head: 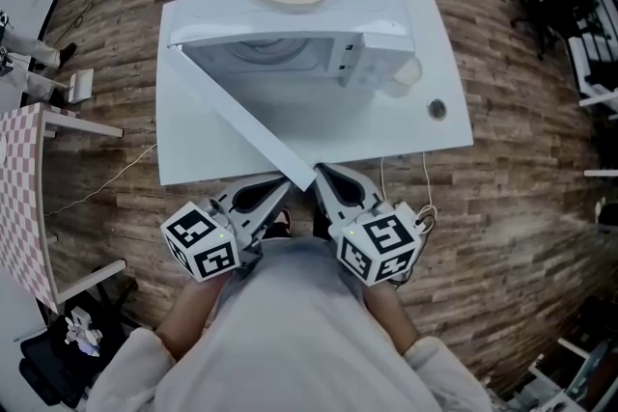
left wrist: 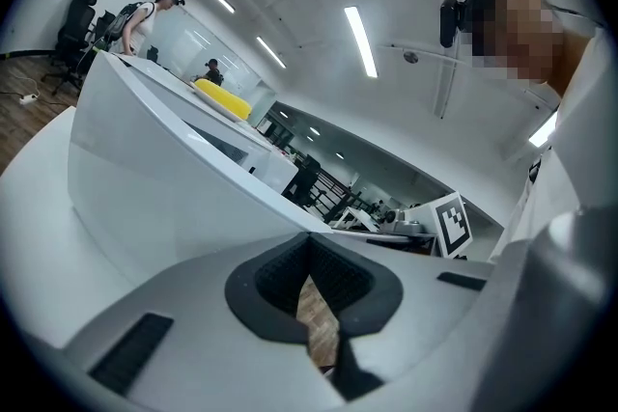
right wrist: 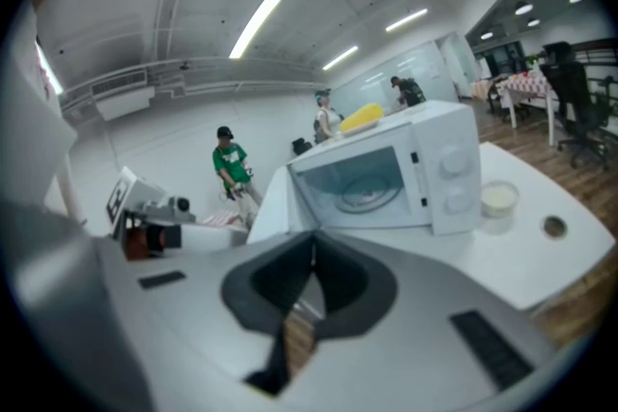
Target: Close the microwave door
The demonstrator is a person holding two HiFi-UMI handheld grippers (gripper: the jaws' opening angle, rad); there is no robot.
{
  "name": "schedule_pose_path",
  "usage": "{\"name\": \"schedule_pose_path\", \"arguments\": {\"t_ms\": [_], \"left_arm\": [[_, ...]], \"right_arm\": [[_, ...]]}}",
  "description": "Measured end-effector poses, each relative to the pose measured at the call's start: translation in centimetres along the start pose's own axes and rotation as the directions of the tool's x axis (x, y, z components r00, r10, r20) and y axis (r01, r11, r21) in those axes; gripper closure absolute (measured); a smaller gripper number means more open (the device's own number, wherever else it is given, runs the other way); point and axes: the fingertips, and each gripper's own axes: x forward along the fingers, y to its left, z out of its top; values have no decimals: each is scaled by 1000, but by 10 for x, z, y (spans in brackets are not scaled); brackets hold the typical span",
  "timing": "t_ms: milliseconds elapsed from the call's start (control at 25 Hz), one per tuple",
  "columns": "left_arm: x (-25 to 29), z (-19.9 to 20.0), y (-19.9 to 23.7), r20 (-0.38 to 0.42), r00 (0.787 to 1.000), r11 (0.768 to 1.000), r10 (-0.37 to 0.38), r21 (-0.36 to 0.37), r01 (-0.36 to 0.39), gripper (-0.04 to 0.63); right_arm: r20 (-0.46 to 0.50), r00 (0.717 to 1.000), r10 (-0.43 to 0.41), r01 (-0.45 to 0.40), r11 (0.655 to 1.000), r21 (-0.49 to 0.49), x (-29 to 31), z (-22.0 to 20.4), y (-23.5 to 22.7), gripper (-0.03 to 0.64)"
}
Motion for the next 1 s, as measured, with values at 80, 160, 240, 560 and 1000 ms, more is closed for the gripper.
{"name": "schedule_pose_path", "arguments": {"t_ms": [80, 160, 240, 560, 1000], "left_arm": [[2, 1, 0, 4, 1000, 1000, 3, -1, -3, 577], [7, 2, 1, 8, 1000, 1000, 9, 0, -9, 577], [12, 3, 2, 13, 1000, 1000, 15, 0, -15, 577], [23, 10, 5, 41, 998, 999, 42, -7, -42, 577], [35, 15, 7, 88, 990, 994, 107, -17, -106, 577]], "right_arm": [[-4, 1000, 11, -11, 1000, -5, 1, 2, -2, 594], [-11, 1000, 22, -22, 1000, -14, 1, 3, -7, 594], [-17, 999, 29, -30, 999, -21, 2, 5, -12, 594], [-34, 997, 62, -64, 997, -53, 6, 14, -21, 594], [-70, 989, 133, -139, 985, -97, 9, 21, -32, 594]]}}
